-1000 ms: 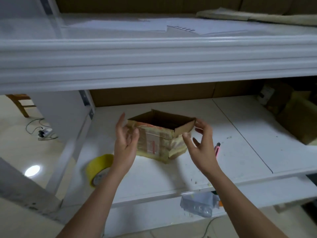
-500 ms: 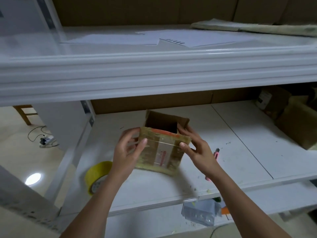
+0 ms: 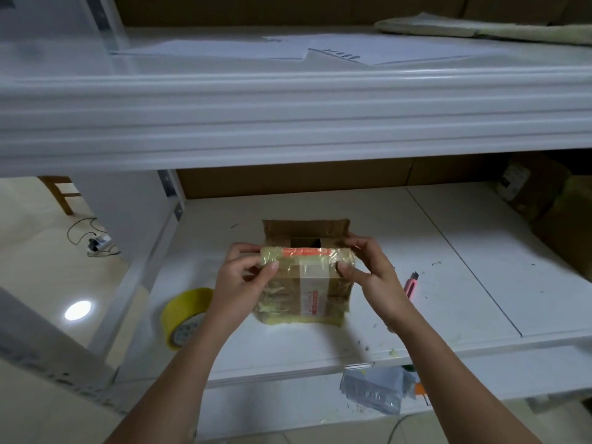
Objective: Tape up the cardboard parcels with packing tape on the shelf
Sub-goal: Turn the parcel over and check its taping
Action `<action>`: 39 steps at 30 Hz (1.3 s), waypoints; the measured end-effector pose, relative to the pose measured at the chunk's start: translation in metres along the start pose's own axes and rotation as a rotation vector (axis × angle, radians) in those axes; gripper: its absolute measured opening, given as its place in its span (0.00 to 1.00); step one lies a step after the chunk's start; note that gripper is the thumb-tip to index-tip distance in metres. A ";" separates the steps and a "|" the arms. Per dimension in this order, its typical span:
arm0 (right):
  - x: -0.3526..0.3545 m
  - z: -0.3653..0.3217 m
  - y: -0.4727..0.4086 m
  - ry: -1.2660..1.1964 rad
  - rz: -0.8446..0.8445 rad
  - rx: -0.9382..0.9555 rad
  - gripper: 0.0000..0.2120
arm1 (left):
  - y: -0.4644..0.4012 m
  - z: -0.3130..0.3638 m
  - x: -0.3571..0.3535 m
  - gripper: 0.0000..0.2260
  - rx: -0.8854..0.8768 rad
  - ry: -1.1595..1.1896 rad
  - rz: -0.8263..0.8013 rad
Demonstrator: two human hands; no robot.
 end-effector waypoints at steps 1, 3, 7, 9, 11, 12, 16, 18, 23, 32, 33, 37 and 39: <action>0.001 0.002 -0.002 -0.023 0.012 -0.025 0.20 | 0.000 0.000 -0.001 0.07 0.025 -0.024 0.005; 0.002 0.003 -0.008 -0.063 0.019 -0.066 0.32 | -0.002 0.000 -0.001 0.21 0.074 -0.026 0.025; 0.002 -0.005 -0.018 0.011 -0.037 -0.100 0.36 | -0.015 0.004 -0.004 0.41 0.103 -0.063 -0.113; 0.005 -0.005 -0.016 0.080 -0.031 -0.079 0.28 | -0.017 0.006 -0.006 0.37 0.111 -0.066 -0.193; 0.007 -0.001 -0.010 0.188 -0.009 -0.057 0.21 | -0.013 0.002 -0.008 0.26 0.123 0.003 -0.236; 0.007 0.002 -0.007 0.220 -0.014 -0.063 0.16 | -0.009 0.000 -0.009 0.21 0.139 0.063 -0.244; 0.001 0.011 0.005 0.077 -0.086 -0.114 0.09 | 0.000 -0.007 -0.012 0.13 0.168 0.226 -0.223; 0.001 0.010 0.009 0.068 -0.063 -0.050 0.10 | 0.003 -0.005 -0.011 0.13 0.111 0.188 -0.195; 0.001 0.013 0.006 0.055 -0.042 0.012 0.14 | -0.002 -0.013 -0.014 0.14 0.100 0.176 -0.165; 0.003 0.040 0.009 0.078 -0.006 -0.096 0.12 | 0.005 -0.033 -0.029 0.13 0.204 0.097 -0.158; 0.005 0.042 0.013 0.069 -0.003 -0.128 0.12 | 0.007 -0.034 -0.029 0.13 0.222 0.103 -0.156; 0.011 0.043 0.029 0.080 0.068 -0.143 0.07 | 0.017 -0.035 -0.032 0.11 0.213 0.078 -0.163; 0.011 0.042 0.032 0.078 0.138 -0.138 0.05 | 0.020 -0.036 -0.034 0.09 0.220 0.095 -0.128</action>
Point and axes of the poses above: each hand's wrist, its own y-axis away from the middle knuckle, its own x-axis out of the back of the hand, z = x × y, the point moved 7 cm from there along -y, towards the middle knuckle, and after that the axes turned 8 degrees about -z, right-handed, at the moved point
